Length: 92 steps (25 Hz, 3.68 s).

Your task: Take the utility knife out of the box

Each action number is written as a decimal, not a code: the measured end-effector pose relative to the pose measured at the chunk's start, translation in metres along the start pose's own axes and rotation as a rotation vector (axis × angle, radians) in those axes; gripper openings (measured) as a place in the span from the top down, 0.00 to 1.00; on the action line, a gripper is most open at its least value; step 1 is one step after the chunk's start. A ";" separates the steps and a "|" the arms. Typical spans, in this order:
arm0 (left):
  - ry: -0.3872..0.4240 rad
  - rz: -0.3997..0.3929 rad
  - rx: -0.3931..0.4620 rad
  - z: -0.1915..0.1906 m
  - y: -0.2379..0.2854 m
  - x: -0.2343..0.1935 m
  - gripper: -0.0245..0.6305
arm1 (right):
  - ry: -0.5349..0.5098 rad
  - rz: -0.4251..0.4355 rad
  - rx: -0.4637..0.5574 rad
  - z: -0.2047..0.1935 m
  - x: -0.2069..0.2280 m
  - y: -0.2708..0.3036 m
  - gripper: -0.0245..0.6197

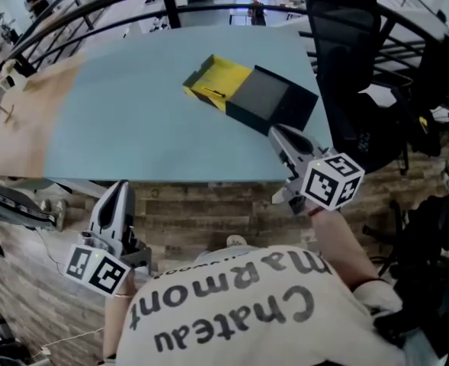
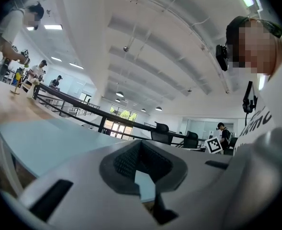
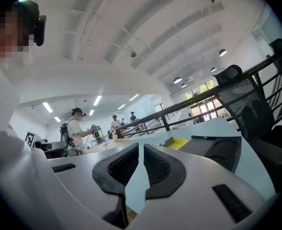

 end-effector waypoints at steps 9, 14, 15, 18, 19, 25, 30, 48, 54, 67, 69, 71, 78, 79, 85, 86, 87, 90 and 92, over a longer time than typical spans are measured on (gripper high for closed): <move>-0.033 0.017 -0.009 -0.015 0.065 -0.015 0.96 | -0.026 0.023 -0.100 0.005 0.046 0.037 0.88; -0.018 0.009 -0.067 -0.024 0.082 -0.012 0.96 | 0.023 0.038 -0.135 -0.002 0.058 0.059 0.88; -0.020 0.009 -0.077 -0.026 0.086 -0.013 0.96 | 0.024 0.042 -0.142 -0.004 0.058 0.063 0.88; -0.030 -0.001 -0.108 -0.033 0.095 -0.017 0.96 | 0.040 0.030 -0.173 -0.016 0.063 0.070 0.88; -0.029 -0.009 -0.118 -0.035 0.098 -0.019 0.96 | 0.052 0.021 -0.181 -0.021 0.066 0.072 0.88; -0.052 -0.059 -0.182 -0.048 0.127 -0.036 0.96 | 0.093 -0.025 -0.208 -0.037 0.073 0.082 0.88; -0.039 -0.133 -0.226 -0.036 0.178 -0.055 0.96 | 0.115 -0.082 -0.192 -0.029 0.085 0.107 0.88; 0.003 -0.401 -0.456 -0.038 0.302 -0.098 0.96 | 0.004 -0.178 -0.245 -0.004 0.095 0.192 0.88; 0.032 -0.463 -0.456 -0.048 0.332 -0.107 0.96 | -0.047 -0.232 -0.348 -0.008 0.109 0.203 0.88; -0.028 -0.387 -0.529 -0.078 0.343 -0.154 0.96 | -0.137 -0.190 -0.780 -0.030 0.166 0.262 0.87; -0.040 -0.386 -0.527 -0.083 0.344 -0.158 0.96 | -0.129 -0.176 -0.835 -0.039 0.173 0.267 0.87; -0.048 -0.382 -0.523 -0.086 0.344 -0.162 0.96 | -0.099 -0.151 -0.888 -0.049 0.176 0.272 0.86; -0.070 -0.378 -0.521 -0.088 0.341 -0.165 0.96 | -0.122 -0.087 -1.130 -0.075 0.187 0.290 0.70; -0.070 -0.377 -0.523 -0.088 0.340 -0.165 0.96 | -0.115 -0.081 -1.160 -0.079 0.190 0.293 0.71; -0.070 -0.368 -0.534 -0.091 0.333 -0.174 0.96 | -0.077 -0.058 -1.343 -0.111 0.200 0.296 0.73; -0.073 -0.362 -0.536 -0.091 0.332 -0.177 0.96 | -0.085 -0.058 -1.359 -0.114 0.202 0.297 0.75; -0.078 -0.357 -0.538 -0.092 0.330 -0.179 0.96 | -0.088 -0.059 -1.371 -0.116 0.203 0.299 0.78; -0.087 -0.352 -0.552 -0.096 0.326 -0.182 0.96 | -0.081 -0.059 -1.398 -0.123 0.205 0.301 0.79; -0.093 -0.349 -0.558 -0.099 0.325 -0.183 0.96 | -0.081 -0.054 -1.417 -0.125 0.207 0.303 0.79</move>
Point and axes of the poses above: the fingertips, and each gripper's own axes: y forward along the fingers, x to its right, z out of its top, the point moved 1 cm from there along -y, backward along the fingers, and after that the axes turned 13 degrees about z, right-handed, at the moved point
